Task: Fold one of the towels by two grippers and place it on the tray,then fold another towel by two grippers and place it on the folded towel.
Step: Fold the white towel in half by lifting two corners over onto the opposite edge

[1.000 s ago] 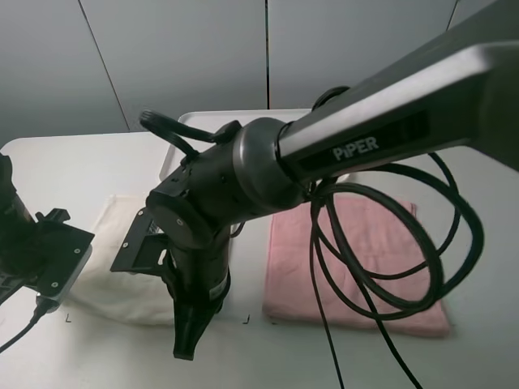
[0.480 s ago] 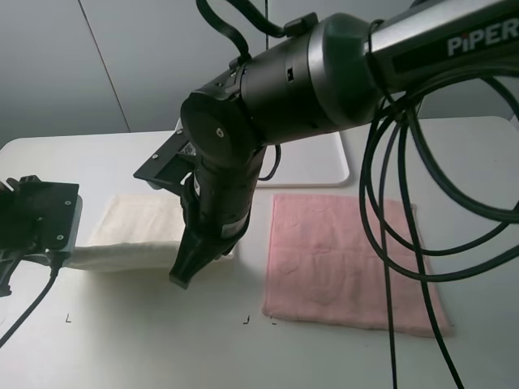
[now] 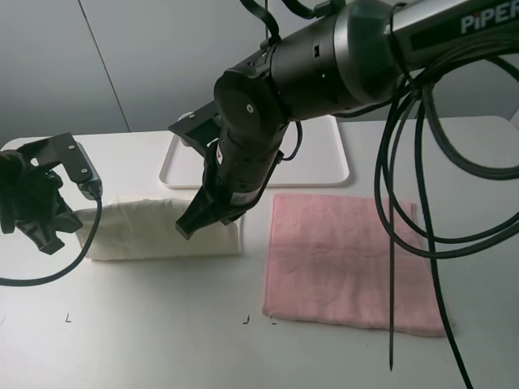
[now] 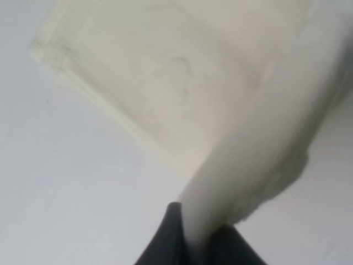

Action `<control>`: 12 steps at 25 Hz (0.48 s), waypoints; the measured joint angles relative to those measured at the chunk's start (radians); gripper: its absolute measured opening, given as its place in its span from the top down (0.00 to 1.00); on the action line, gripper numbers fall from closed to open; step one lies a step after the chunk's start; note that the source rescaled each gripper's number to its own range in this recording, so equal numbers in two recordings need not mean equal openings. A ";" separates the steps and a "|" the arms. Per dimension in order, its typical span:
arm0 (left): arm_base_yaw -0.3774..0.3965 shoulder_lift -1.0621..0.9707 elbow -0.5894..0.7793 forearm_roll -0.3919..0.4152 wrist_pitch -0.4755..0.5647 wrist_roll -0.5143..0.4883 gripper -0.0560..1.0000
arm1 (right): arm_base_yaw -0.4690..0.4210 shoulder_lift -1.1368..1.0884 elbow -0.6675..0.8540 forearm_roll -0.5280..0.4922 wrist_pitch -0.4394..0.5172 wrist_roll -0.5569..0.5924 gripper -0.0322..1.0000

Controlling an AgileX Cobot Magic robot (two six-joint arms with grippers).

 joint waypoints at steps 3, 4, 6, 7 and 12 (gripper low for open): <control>0.000 0.025 0.000 -0.010 -0.067 -0.066 0.95 | -0.007 0.023 0.000 -0.059 -0.042 0.070 0.97; 0.000 0.028 0.000 -0.012 -0.089 -0.085 0.95 | -0.009 0.031 0.000 -0.068 -0.064 0.088 0.97; 0.000 0.040 0.000 -0.016 -0.124 -0.103 0.95 | -0.012 0.051 0.000 -0.084 -0.102 0.114 0.97; 0.000 0.045 0.000 -0.021 -0.142 -0.114 0.95 | -0.016 0.062 0.000 -0.084 -0.120 0.122 0.97; 0.000 0.077 0.000 -0.034 -0.206 -0.153 0.95 | -0.037 0.102 0.000 -0.086 -0.216 0.154 0.97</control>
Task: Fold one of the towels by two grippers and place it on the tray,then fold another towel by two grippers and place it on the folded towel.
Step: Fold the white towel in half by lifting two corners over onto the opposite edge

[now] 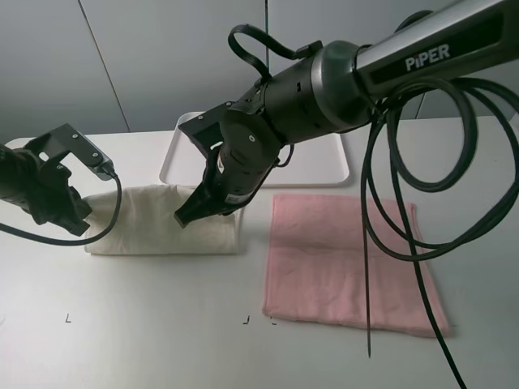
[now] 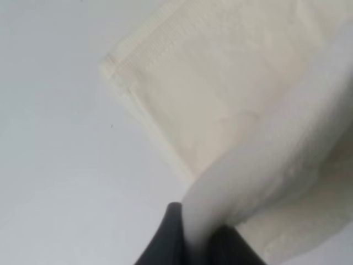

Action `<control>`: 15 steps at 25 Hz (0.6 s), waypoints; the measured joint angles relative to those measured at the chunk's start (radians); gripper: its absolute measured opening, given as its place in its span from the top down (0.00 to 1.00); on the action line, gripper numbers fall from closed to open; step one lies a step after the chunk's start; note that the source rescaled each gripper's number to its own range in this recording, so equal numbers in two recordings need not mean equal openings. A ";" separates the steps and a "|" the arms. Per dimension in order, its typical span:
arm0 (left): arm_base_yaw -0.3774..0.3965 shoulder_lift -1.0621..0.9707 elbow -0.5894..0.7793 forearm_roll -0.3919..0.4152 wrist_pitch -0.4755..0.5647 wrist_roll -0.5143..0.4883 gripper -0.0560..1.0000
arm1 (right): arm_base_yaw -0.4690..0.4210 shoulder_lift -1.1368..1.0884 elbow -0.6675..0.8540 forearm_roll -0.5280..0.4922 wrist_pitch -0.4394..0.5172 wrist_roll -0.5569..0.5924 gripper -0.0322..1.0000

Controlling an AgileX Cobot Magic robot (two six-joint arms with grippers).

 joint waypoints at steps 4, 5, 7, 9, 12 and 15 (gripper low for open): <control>0.000 0.002 0.000 -0.012 -0.059 -0.042 0.88 | -0.009 0.016 0.000 -0.029 -0.050 0.008 0.83; 0.000 0.003 0.000 -0.014 -0.074 -0.062 0.81 | -0.009 0.016 0.000 -0.033 -0.065 0.008 0.70; 0.000 0.003 0.000 -0.017 -0.102 -0.083 0.51 | -0.009 0.016 0.000 -0.043 -0.090 0.016 0.31; 0.000 0.005 0.000 -0.020 -0.118 -0.117 0.15 | -0.009 0.016 0.000 -0.043 -0.098 0.046 0.07; 0.000 0.005 0.000 -0.024 -0.140 -0.182 0.04 | -0.009 0.016 0.000 -0.043 -0.078 0.102 0.01; 0.004 0.009 -0.016 -0.026 -0.096 -0.224 0.03 | -0.016 0.016 -0.003 -0.018 -0.007 0.122 0.00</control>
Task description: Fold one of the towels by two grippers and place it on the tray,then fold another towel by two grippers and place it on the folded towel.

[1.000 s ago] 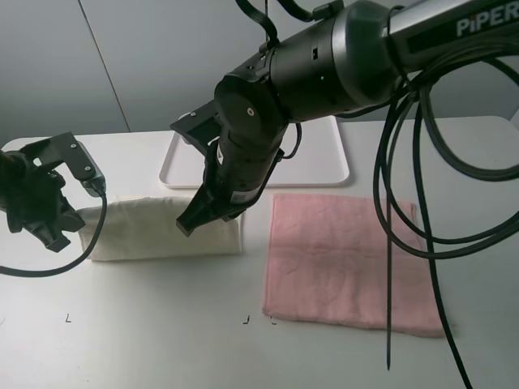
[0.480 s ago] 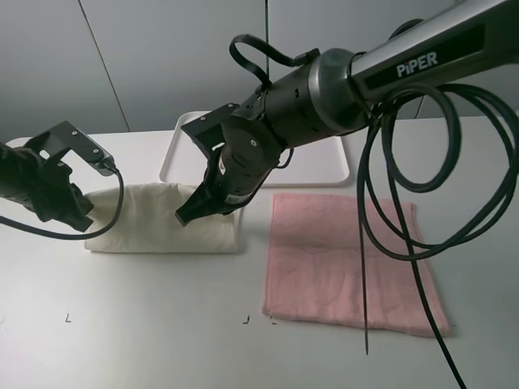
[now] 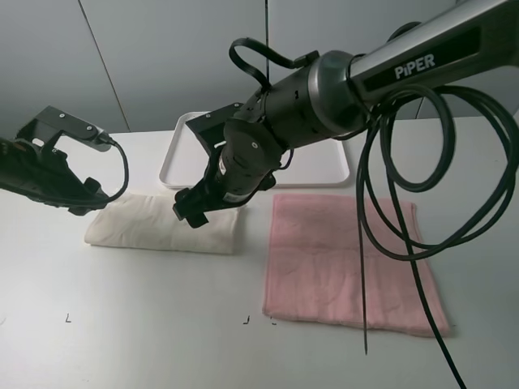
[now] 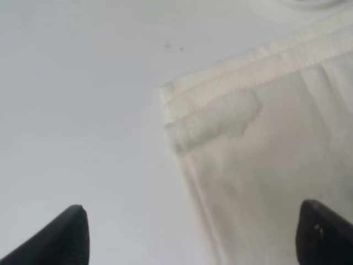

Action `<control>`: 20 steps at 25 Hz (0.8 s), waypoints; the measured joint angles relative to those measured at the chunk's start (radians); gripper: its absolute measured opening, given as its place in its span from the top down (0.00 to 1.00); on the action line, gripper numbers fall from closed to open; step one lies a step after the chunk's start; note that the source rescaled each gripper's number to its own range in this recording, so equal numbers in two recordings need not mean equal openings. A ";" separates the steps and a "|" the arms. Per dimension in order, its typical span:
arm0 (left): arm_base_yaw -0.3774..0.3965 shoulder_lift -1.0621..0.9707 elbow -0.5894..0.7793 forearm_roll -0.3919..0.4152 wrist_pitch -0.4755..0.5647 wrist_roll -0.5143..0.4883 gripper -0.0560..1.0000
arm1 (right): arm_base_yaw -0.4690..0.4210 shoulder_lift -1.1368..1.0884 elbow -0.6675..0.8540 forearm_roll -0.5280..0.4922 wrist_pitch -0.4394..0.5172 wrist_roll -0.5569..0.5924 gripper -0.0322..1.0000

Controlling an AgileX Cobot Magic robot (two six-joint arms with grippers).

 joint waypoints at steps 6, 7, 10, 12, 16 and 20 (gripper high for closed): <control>0.059 0.110 -0.172 0.100 0.290 -0.290 0.03 | -0.086 0.002 -0.088 0.270 0.225 -0.157 0.00; 0.067 0.139 -0.214 0.137 0.353 -0.345 0.03 | -0.099 0.002 -0.100 0.316 0.260 -0.191 0.00; 0.073 0.201 -0.299 0.196 0.474 -0.473 0.03 | -0.123 0.002 -0.117 0.416 0.324 -0.245 0.00; 0.073 0.221 -0.330 0.201 0.498 -0.507 0.03 | -0.125 0.002 -0.120 0.439 0.346 -0.257 0.00; 0.073 0.247 -0.357 0.218 0.513 -0.539 0.03 | -0.125 0.002 -0.120 0.453 0.367 -0.268 0.00; 0.073 0.288 -0.362 0.227 0.513 -0.551 0.03 | -0.125 0.002 -0.120 0.472 0.370 -0.273 0.00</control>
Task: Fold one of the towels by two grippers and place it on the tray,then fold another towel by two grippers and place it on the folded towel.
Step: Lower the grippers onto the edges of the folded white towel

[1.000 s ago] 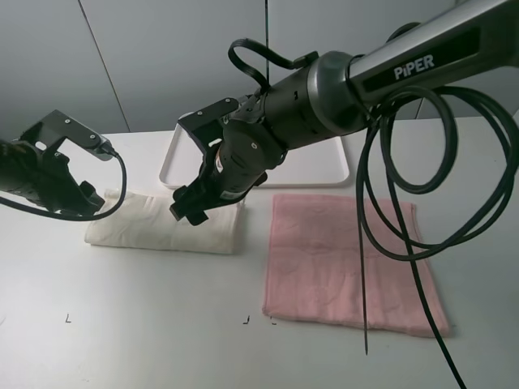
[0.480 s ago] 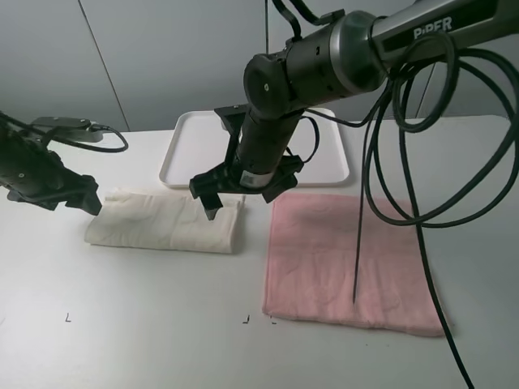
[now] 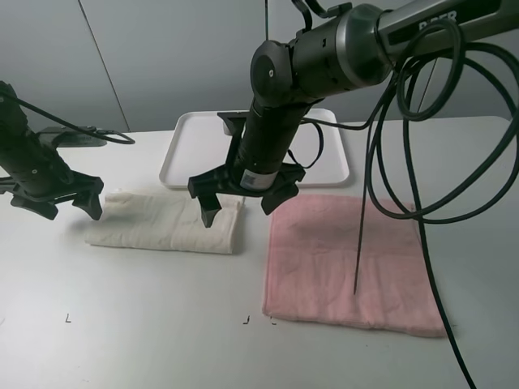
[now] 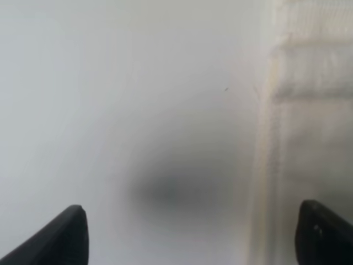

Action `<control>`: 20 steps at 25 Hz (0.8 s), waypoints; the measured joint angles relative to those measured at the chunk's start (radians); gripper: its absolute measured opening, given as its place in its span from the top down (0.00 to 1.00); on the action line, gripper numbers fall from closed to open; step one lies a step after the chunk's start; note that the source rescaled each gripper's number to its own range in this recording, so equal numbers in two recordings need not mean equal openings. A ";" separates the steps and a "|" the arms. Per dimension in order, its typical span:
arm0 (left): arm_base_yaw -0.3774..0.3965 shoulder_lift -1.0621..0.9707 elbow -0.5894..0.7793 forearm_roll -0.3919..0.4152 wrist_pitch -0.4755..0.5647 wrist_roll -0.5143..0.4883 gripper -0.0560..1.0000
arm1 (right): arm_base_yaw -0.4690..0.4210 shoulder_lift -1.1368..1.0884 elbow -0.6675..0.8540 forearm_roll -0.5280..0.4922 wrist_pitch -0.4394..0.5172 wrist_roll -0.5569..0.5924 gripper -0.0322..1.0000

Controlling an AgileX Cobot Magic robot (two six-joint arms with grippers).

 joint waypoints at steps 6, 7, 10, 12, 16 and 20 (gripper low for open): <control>0.000 0.053 -0.002 0.014 0.000 -0.016 0.03 | 0.000 0.000 0.000 0.000 0.000 -0.002 0.00; 0.000 0.052 -0.002 0.014 -0.002 -0.018 0.03 | 0.000 0.000 0.000 0.000 0.000 -0.002 0.00; 0.000 0.052 -0.002 0.014 -0.002 -0.018 0.03 | 0.000 0.000 0.000 0.000 -0.002 -0.002 0.00; 0.000 0.052 -0.002 0.014 -0.002 -0.020 0.03 | 0.000 0.003 -0.002 0.004 -0.009 -0.002 0.00; 0.000 0.052 -0.002 0.014 -0.002 -0.020 0.03 | -0.006 0.054 -0.031 0.031 -0.010 -0.004 0.00; 0.000 0.052 -0.002 0.014 -0.002 -0.020 0.03 | -0.006 0.136 -0.075 0.058 -0.010 0.002 0.00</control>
